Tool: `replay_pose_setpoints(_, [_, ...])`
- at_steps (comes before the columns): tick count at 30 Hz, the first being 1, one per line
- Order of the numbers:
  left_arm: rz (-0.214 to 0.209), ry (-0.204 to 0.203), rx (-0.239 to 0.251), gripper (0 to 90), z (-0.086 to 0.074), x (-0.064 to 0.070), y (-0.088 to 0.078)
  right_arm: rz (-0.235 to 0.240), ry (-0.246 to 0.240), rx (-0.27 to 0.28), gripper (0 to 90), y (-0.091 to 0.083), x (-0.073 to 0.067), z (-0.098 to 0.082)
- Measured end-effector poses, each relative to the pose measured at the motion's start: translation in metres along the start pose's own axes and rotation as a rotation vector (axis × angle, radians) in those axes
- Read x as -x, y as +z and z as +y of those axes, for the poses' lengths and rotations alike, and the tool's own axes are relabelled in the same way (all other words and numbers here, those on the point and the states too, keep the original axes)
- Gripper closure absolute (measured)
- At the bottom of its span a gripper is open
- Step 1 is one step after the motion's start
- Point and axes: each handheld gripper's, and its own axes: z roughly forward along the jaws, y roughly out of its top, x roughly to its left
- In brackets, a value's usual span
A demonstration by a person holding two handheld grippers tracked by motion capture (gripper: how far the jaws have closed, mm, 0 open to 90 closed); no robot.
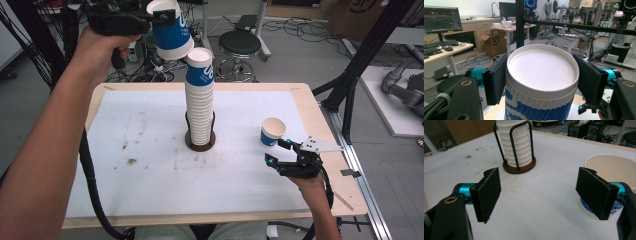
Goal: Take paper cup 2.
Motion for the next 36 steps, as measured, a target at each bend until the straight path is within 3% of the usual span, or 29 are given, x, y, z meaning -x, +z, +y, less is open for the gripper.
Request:
replay_pose_setpoints(9, [0.011,0.006,0.003,30.8,-0.03,-0.003,-0.038,0.007,-0.01,0.006,20.6,0.001,-0.003,0.0])
replay_pose_setpoints(15, [0.01,0.0,0.006,30.8,-0.063,-0.004,-0.059,0.028,-0.019,0.002,20.7,0.006,-0.007,0.002])
replay_pose_setpoints(26, [-0.02,0.014,-0.001,30.7,-0.117,0.006,-0.071,0.054,-0.032,-0.006,20.6,0.014,-0.011,0.002])
replay_pose_setpoints(36, [-0.04,-0.032,-0.015,30.8,-0.191,0.015,-0.066,0.074,-0.043,-0.019,20.6,0.019,-0.014,0.001])
